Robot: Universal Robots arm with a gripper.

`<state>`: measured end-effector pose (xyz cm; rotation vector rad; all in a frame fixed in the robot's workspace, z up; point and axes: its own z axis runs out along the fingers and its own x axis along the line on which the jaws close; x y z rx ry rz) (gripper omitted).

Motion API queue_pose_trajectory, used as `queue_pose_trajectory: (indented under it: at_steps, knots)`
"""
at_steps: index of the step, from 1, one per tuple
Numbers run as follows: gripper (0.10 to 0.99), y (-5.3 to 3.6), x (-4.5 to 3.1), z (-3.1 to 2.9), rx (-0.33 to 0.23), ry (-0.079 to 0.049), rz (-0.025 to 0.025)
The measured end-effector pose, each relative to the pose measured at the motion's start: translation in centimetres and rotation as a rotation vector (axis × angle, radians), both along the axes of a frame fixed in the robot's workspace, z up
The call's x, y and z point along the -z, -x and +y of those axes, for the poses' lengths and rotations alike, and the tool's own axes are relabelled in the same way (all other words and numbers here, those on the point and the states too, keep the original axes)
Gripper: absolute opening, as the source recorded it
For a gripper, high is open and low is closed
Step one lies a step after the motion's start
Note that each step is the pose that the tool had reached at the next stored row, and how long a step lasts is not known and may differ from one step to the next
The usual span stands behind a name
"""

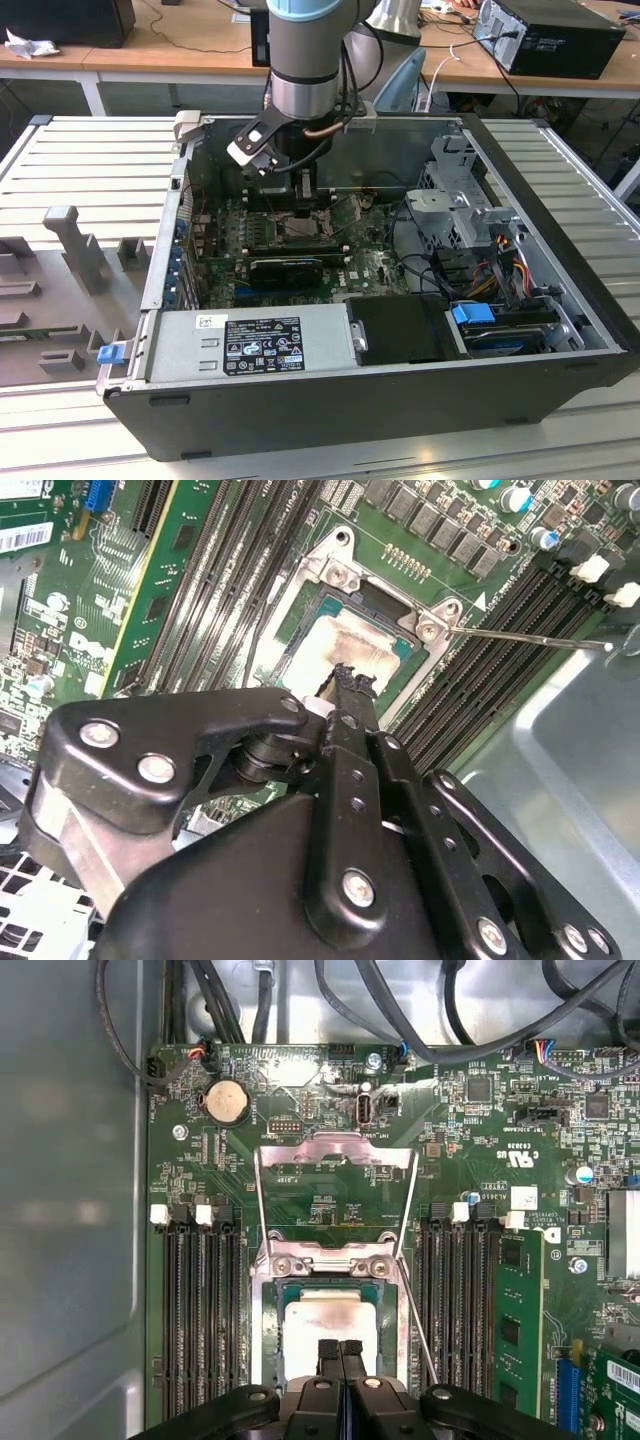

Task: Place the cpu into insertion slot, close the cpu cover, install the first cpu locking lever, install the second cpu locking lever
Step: 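Close the cpu cover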

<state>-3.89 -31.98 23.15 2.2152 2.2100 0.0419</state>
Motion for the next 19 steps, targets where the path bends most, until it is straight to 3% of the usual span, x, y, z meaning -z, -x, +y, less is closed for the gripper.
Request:
queue_pose_trajectory:
  at_steps: [4, 19]
  knots:
    - [0.106, -0.38, -0.01, -0.15, 0.0, -0.001, 0.0006]
    - [0.106, -0.4, -0.64, -0.15, 0.0, 0.0, 0.0006]
